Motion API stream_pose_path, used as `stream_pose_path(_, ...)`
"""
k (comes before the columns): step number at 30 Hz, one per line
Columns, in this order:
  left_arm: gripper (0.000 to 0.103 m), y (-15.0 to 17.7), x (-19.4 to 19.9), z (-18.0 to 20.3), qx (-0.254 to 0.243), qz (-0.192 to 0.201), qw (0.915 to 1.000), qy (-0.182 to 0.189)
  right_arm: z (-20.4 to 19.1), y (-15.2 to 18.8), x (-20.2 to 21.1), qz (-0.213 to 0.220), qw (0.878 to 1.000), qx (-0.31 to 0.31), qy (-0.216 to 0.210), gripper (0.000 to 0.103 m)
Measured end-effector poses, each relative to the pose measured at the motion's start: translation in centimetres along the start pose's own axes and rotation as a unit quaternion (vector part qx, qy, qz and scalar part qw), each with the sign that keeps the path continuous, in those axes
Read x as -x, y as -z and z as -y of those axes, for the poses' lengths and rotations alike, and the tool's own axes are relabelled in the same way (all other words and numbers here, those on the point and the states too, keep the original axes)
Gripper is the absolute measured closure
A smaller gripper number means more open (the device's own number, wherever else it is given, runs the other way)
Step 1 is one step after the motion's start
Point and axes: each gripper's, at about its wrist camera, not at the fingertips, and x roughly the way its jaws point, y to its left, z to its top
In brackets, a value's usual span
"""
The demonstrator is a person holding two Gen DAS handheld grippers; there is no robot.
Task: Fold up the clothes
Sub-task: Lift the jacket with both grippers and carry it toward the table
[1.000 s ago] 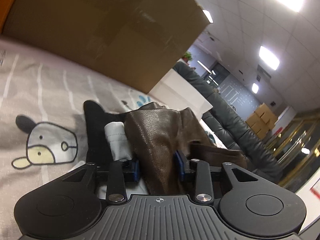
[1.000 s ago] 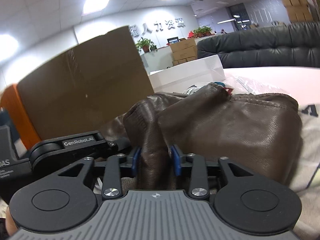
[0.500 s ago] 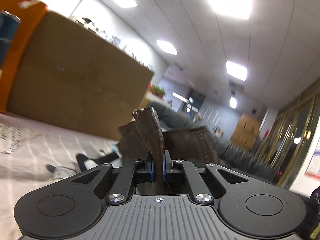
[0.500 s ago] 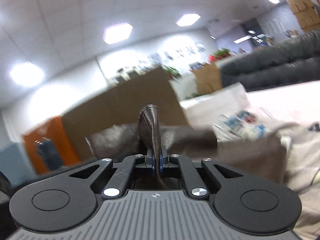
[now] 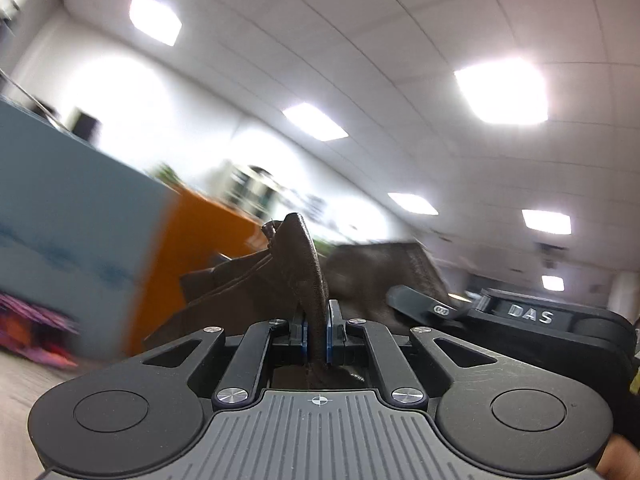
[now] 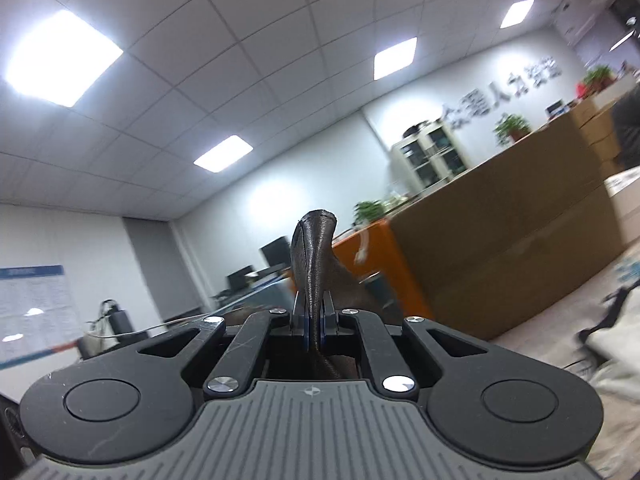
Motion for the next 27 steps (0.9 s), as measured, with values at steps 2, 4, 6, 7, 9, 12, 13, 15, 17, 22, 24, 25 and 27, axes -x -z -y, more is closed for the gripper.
stream_pose_path(2, 0.097, -1.0, 2.2, -2.4, -0.014, 0.015, 0.9987, -0.048, -0.7, 0.9, -1.0, -0.010, 1.000, -0.005, -0.012, 0.098)
stream_pose_path(4, 0.096, -1.2, 4.4, -4.2, -0.023, 0.011, 0.9957, -0.089, -1.1, 1.7, -1.6, -0.021, 1.000, -0.010, -0.016, 0.098)
stream_pose_path(6, 0.096, -1.4, 6.6, -6.0, -0.032, 0.008, 0.9911, -0.129, -0.1, 2.0, -2.0, -0.032, 0.999, -0.014, -0.008, 0.098)
stream_pose_path(7, 0.096, -1.4, 7.5, -6.8, -0.035, 0.002, 0.9887, -0.146, 0.4, 2.1, -1.9, -0.038, 0.999, -0.015, -0.002, 0.098)
stream_pose_path(9, 0.095, -0.6, 8.9, -7.9, -0.030, -0.031, 0.9857, -0.163, 1.7, 2.6, -1.1, -0.048, 0.999, -0.011, 0.014, 0.098)
stream_pose_path(12, 0.090, 0.7, 10.9, -9.4, -0.022, -0.081, 0.9787, -0.188, 3.4, 3.9, 0.7, -0.069, 0.997, 0.017, 0.043, 0.098)
stream_pose_path(13, 0.086, 1.2, 11.3, -9.8, -0.019, -0.098, 0.9759, -0.194, 4.0, 4.3, 1.5, -0.079, 0.995, 0.025, 0.052, 0.098)
stream_pose_path(15, 0.083, 2.6, 12.1, -9.9, -0.009, -0.132, 0.9708, -0.200, 4.9, 5.4, 2.9, -0.104, 0.992, 0.032, 0.063, 0.097)
stream_pose_path(17, 0.076, 3.8, 13.2, -9.9, 0.001, -0.160, 0.9643, -0.211, 5.5, 6.5, 4.4, -0.130, 0.988, 0.042, 0.070, 0.095)
stream_pose_path(22, 0.027, 3.8, 15.8, -10.6, -0.006, -0.151, 0.9430, -0.296, 7.3, 7.4, 8.1, -0.174, 0.975, 0.062, 0.121, 0.067)
stream_pose_path(24, 0.021, 3.0, 16.5, -11.2, -0.015, -0.137, 0.9379, -0.318, 8.4, 7.0, 9.2, -0.179, 0.970, 0.063, 0.155, 0.054)
stream_pose_path(25, 0.018, 2.6, 16.6, -11.4, -0.020, -0.130, 0.9392, -0.317, 9.0, 6.6, 9.7, -0.177, 0.968, 0.061, 0.170, 0.052)
stream_pose_path(27, 0.011, 1.8, 16.0, -11.8, -0.036, -0.128, 0.9447, -0.300, 10.1, 5.9, 9.8, -0.170, 0.966, 0.056, 0.188, 0.040)
